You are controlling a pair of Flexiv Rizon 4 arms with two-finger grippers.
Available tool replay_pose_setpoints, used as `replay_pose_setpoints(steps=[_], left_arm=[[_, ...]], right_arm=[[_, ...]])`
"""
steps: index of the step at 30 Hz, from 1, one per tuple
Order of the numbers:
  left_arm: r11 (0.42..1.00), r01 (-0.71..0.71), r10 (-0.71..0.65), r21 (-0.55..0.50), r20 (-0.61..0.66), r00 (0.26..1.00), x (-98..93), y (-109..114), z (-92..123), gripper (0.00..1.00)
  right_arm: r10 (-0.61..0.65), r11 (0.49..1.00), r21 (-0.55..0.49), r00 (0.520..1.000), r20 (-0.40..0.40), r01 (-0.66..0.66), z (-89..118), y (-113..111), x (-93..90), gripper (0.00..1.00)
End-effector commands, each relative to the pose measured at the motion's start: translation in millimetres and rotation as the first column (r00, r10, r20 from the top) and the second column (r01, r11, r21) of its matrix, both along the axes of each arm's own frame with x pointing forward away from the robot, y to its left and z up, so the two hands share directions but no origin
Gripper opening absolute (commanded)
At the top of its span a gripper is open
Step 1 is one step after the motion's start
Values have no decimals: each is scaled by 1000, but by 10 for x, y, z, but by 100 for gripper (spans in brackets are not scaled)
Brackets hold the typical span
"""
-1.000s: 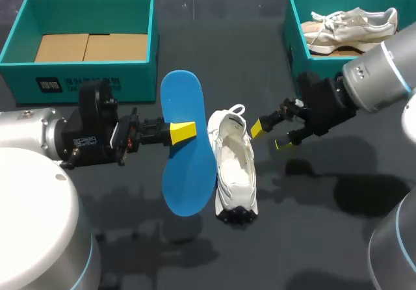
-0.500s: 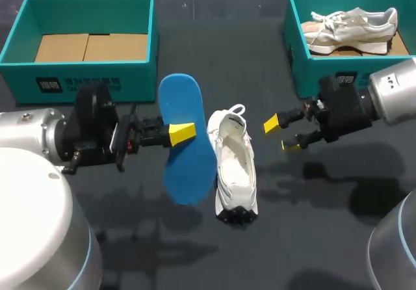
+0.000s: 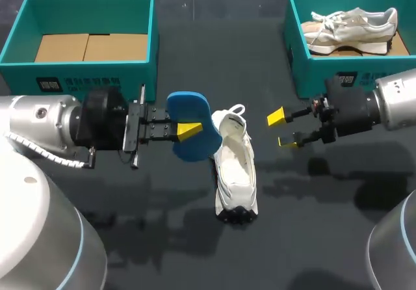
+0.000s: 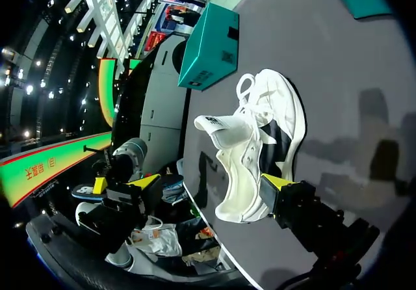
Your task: Take the shoe out of the shoebox, open the shoe tongue, remove and reinsert the insole, then place the shoe into the shoebox
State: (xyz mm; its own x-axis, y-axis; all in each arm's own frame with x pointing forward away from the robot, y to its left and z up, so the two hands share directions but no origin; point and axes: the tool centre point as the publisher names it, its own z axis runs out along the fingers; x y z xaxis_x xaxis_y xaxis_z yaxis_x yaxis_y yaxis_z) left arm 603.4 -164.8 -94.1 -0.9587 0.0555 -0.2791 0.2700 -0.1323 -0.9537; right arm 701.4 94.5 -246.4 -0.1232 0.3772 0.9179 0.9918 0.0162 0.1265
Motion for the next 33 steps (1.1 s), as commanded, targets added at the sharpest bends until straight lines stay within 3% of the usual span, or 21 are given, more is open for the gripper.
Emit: replay_pose_setpoints(steps=[1,3,12,15,19,33], left_arm=[[995,95,-93,-2,196,976,120,-44,-34,0],[995,95,-93,-2,196,976,120,-44,-34,0],[989,146,-131,17,545,828,207,-99,-209,0],[988,152,-121,7,639,760,209,-118,-255,0],[981,192,-115,-7,781,614,213,-121,-357,0],[981,192,-115,-7,781,614,213,-121,-357,0]], right_arm=[[-1,1000,-3,1000,0,1,-2,21,9,100],[-1,1000,-3,1000,0,1,-2,21,9,100],[-39,998,53,999,-15,40,215,-20,87,100],[-36,994,104,999,-27,39,277,-22,118,100],[-24,988,154,998,-53,32,325,-4,218,100],[-40,988,145,998,-49,47,328,-1,245,100]])
